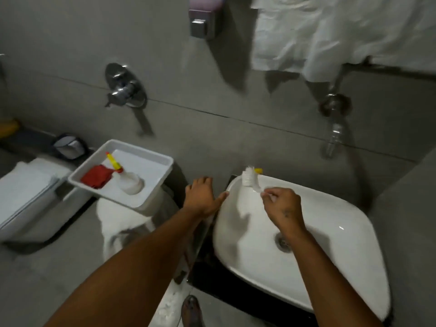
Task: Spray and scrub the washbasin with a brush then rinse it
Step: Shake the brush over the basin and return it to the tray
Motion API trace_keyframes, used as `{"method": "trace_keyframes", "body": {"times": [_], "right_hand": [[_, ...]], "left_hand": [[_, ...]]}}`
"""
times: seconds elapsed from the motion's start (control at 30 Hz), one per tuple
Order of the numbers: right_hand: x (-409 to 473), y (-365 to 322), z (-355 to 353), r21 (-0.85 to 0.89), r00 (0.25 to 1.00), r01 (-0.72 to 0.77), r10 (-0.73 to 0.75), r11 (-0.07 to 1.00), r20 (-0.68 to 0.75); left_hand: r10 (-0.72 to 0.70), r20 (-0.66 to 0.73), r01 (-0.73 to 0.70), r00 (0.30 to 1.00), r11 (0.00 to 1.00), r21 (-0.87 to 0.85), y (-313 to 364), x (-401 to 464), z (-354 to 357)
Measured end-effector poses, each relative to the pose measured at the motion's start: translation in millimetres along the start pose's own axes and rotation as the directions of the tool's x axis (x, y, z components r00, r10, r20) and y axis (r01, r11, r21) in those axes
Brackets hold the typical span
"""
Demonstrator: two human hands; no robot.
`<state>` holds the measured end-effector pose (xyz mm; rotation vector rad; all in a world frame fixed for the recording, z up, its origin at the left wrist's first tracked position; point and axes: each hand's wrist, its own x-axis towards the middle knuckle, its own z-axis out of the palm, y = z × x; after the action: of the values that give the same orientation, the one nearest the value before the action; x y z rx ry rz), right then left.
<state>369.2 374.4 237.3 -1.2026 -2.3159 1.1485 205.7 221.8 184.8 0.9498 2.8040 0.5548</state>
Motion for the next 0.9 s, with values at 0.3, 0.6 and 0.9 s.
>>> {"method": "trace_keyframes", "body": {"times": [0.3,0.6,0.9], "right_hand": [[101.7,-163.1,335.4,-0.13,0.804,0.341,-0.217,0.931,0.554],[149.4,-165.4,431.0,-0.192,0.822,0.309,-0.16,0.931,0.546],[166.8,-145.1,471.0,-0.223,0.825,0.309,-0.144,0.924,0.547]], "left_hand": [[-0.582,0.005,0.582,0.813,0.813,-0.01,-292.9,14.8,24.1],[-0.65,0.03,0.651,0.759,0.758,-0.041,-312.1,36.6,50.5],[-0.66,0.068,0.661,0.748,0.75,0.012,-327.0,43.5,73.1]]}}
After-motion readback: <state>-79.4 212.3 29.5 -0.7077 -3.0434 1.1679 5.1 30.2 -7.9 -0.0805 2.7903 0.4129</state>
